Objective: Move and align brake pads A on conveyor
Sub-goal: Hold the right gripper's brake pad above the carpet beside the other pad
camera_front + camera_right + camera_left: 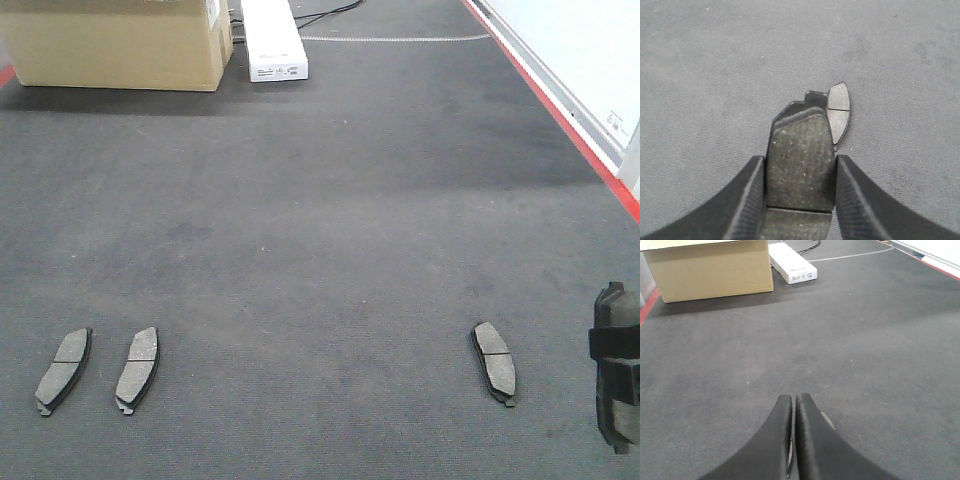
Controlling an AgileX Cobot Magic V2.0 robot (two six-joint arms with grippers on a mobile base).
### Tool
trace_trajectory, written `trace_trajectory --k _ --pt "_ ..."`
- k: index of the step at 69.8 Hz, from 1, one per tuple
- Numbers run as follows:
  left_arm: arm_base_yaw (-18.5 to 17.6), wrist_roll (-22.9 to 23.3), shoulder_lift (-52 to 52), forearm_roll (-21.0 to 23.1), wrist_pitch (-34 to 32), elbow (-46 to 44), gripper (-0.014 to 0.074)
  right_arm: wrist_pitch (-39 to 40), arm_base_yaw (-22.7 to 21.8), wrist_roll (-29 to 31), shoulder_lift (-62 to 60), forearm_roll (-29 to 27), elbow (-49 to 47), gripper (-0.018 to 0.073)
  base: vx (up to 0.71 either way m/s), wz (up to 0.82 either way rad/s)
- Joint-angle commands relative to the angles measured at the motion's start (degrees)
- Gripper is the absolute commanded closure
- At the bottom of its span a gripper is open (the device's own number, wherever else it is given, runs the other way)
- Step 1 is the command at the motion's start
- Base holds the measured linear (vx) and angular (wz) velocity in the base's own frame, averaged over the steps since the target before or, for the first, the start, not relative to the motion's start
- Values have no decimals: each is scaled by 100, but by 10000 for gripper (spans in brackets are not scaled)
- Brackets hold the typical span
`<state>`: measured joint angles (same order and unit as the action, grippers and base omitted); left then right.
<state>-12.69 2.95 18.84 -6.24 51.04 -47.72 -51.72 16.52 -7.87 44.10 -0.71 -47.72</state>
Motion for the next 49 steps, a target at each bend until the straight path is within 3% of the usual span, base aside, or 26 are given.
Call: trace_trajectory --k 1,49 --pt "-10 18 90 19 -356 -152 603 415 -6 40 -25 38 -159 567 0 0" --pt "-10 18 90 19 -345 -152 603 603 -17 25 189 -362 -178 567 0 0"
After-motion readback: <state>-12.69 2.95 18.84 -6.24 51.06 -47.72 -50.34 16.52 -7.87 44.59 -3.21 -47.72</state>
